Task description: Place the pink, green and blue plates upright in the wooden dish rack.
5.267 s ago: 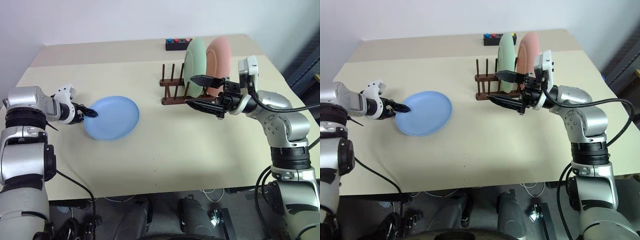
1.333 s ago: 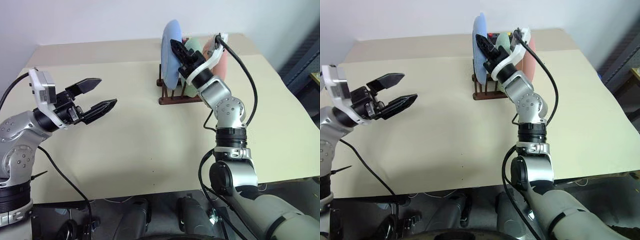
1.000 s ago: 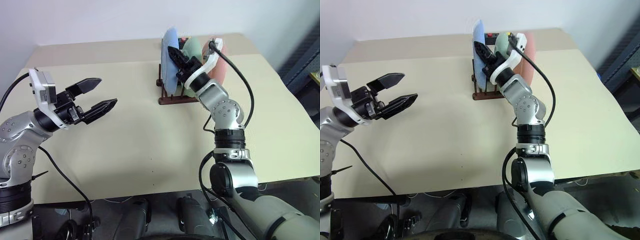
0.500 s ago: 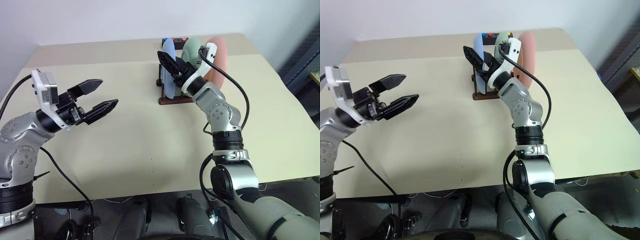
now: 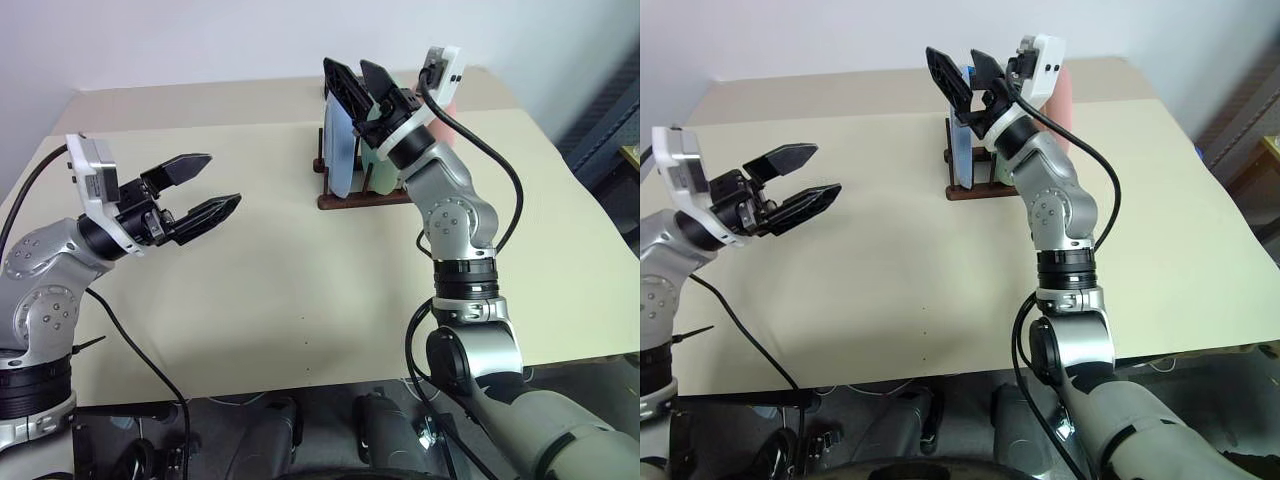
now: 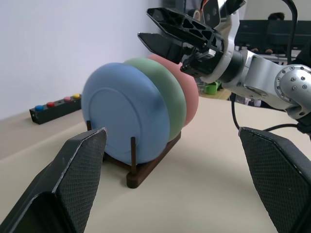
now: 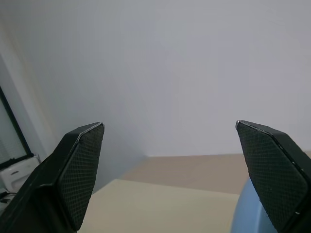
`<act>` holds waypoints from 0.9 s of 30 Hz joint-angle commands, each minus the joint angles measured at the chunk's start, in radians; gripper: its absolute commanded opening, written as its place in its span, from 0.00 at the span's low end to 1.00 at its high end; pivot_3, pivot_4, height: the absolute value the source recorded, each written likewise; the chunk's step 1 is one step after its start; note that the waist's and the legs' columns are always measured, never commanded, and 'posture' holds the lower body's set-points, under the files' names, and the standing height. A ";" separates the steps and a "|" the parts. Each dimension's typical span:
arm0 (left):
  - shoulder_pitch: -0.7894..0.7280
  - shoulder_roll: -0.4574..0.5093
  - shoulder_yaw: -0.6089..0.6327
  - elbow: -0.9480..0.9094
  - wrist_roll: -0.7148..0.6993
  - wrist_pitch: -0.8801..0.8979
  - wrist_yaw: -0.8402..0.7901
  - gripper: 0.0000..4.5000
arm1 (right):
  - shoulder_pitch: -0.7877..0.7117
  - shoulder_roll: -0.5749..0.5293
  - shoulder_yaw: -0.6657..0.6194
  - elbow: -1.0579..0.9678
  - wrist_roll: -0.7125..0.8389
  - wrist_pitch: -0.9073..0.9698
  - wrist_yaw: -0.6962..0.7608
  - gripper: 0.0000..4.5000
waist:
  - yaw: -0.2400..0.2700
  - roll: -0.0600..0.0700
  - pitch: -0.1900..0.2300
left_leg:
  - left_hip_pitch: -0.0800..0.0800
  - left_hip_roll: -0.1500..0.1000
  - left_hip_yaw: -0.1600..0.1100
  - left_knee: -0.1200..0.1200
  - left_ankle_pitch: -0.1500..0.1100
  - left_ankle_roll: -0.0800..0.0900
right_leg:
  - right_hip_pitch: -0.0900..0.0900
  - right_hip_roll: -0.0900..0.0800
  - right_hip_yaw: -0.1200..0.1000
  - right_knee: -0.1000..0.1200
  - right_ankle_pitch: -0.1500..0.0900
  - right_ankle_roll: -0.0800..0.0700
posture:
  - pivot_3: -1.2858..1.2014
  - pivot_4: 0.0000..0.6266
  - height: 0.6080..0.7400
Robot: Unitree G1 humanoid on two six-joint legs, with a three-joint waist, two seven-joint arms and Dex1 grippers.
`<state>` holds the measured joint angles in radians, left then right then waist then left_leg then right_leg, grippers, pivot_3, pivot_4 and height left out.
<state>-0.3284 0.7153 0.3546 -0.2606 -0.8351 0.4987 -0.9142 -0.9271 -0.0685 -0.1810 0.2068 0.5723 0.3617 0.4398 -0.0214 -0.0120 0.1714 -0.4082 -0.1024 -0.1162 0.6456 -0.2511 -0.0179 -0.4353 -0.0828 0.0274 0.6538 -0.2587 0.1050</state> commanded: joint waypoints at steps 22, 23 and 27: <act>0.167 0.093 -0.043 0.048 0.206 -0.203 -0.225 1.00 | 0.501 -0.643 0.030 -0.491 0.131 0.023 0.801 0.98 | 0.011 0.001 0.001 | 0.001 0.003 0.001 0.001 -0.006 0.009 | 0.005 0.000 0.000 -0.006 0.000 -0.001 | 0.52 0.24 1.00; 0.171 0.089 -0.050 0.038 0.224 -0.225 -0.220 1.00 | 0.509 -0.641 0.032 -0.495 0.124 0.017 0.794 0.98 | 0.015 0.001 0.001 | 0.001 0.003 0.001 0.001 -0.006 0.009 | 0.005 0.000 0.000 -0.006 0.001 -0.001 | 0.52 0.24 1.00; 0.149 0.088 -0.089 0.037 0.215 -0.242 -0.272 1.00 | 0.536 -0.637 0.020 -0.539 0.145 0.034 0.764 0.98 | 0.029 0.001 0.001 | 0.001 0.002 0.001 0.002 -0.006 0.009 | 0.006 -0.001 0.000 -0.007 0.001 -0.002 | 0.52 0.24 1.00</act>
<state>-0.1627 0.7969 0.2715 -0.2007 -0.6055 0.2729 -1.1609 -0.3929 -0.6977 -0.1391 -0.2796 0.6929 0.3998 1.2158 0.0075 -0.0110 0.1721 -0.4072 -0.1000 -0.1153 0.6474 -0.2569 -0.0088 -0.4294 -0.0839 0.0269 0.6470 -0.2574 0.1031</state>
